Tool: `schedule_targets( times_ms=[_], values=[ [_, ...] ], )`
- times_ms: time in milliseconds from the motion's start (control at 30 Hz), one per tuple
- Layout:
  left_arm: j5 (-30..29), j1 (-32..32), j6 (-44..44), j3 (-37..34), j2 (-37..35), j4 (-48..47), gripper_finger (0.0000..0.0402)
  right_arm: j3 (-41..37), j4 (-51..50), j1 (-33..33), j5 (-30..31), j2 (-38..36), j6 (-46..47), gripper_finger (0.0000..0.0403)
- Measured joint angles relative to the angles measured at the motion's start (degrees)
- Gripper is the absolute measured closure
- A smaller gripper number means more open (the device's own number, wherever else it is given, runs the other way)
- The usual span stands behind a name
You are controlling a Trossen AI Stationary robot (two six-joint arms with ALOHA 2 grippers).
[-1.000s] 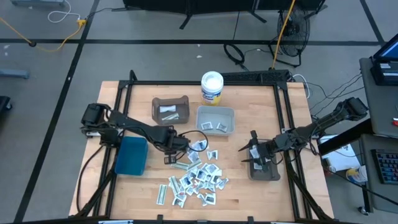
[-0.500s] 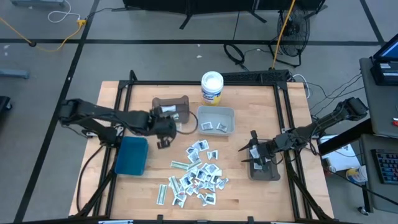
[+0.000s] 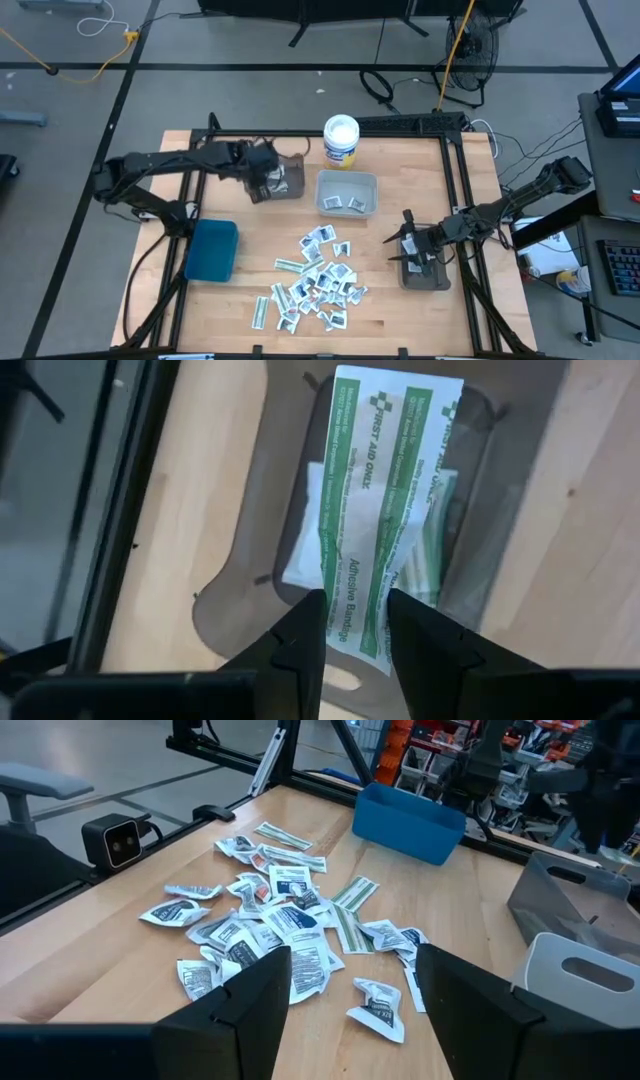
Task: Pick & Place First Aid Supplies
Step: Put the green bandage pack into the top black bin
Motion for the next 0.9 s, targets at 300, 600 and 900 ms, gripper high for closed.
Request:
schedule_targets(
  times_ms=[300,600,900],
  values=[
    [5.17,5.82,4.18,-2.79,0.76,2.75,0.0293,0.0,-0.07,0.0,0.0,0.0,-0.33,0.0193],
    [2.18,6.14,4.57,-6.37,0.74,4.03,0.0293,0.0,-0.07,0.01,0.0,0.0,-0.2,0.0193],
    [2.17,6.18,5.51,-7.15,0.74,7.35,0.0292,0.0,-0.07,0.01,0.0,0.0,-0.19,0.0193]
  ],
)
